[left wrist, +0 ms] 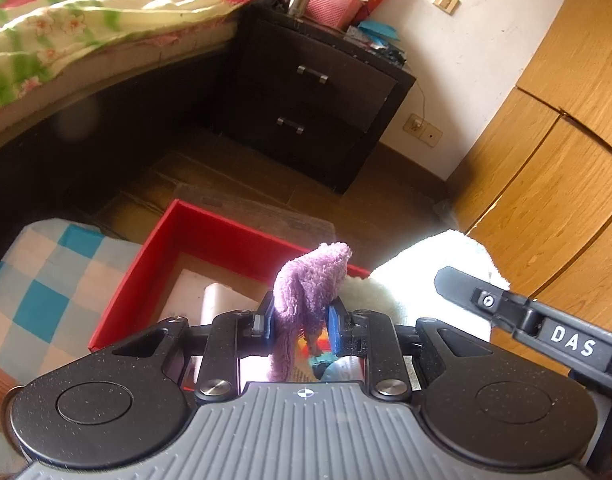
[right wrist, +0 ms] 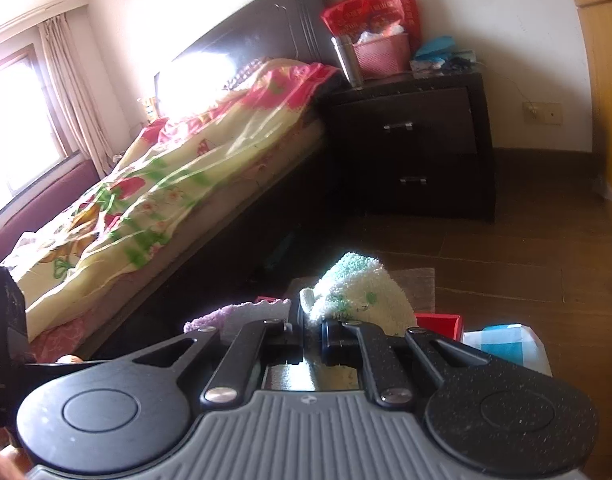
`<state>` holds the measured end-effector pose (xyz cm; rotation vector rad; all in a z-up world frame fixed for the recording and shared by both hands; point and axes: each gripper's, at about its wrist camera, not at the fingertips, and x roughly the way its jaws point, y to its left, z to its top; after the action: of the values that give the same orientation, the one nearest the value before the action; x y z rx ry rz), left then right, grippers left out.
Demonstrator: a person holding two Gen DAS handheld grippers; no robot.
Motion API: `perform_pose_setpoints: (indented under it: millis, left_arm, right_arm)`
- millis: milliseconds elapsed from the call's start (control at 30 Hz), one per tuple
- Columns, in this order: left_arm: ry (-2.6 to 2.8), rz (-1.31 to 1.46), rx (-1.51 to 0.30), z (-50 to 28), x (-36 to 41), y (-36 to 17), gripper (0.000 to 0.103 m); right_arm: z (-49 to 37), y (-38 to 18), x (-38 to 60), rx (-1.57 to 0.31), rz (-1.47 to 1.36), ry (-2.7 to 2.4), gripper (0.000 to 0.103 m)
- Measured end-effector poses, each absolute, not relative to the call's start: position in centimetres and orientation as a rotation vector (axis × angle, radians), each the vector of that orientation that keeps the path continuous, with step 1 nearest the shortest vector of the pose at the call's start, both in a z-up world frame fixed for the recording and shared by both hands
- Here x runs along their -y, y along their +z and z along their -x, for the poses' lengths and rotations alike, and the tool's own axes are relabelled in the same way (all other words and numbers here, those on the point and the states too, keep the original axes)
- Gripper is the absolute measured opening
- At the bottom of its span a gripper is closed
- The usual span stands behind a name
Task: Organize soft objects
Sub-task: 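Lift and carry the lilac sock and cream towel over the red box with both tools, then open the left tool to drop the sock while the right tool releases the towel into the box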
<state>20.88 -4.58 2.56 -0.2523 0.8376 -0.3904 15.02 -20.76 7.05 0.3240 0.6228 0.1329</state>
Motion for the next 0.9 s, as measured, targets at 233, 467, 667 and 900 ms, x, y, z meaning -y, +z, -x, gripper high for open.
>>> perform_pose_setpoints:
  millis: [233,467,667,900]
  left_arm:
    - [-0.368,0.247,-0.887,-22.2,5.0,0.4,0.028]
    - [-0.352,0.253,-0.912,-22.8,5.0,-0.7,0.036]
    - [-0.336,0.258,-0.912,-23.0,4.7,-0.8,0.063]
    - [-0.331,0.257,-0.928,-22.9,4.5,-0.8,0.071]
  right_arm:
    - [-17.7,3.0,21.1,-0.713,-0.354,0.113,0.000]
    - [-18.6,1.0,20.9,-0.775,-0.346,0.101,0.000]
    - [-18.8,0.4,20.7,-0.790,-0.336,0.091,0.000]
    - [-19.2,0.0,20.4,-0.832,-0.319,0.076,0.019]
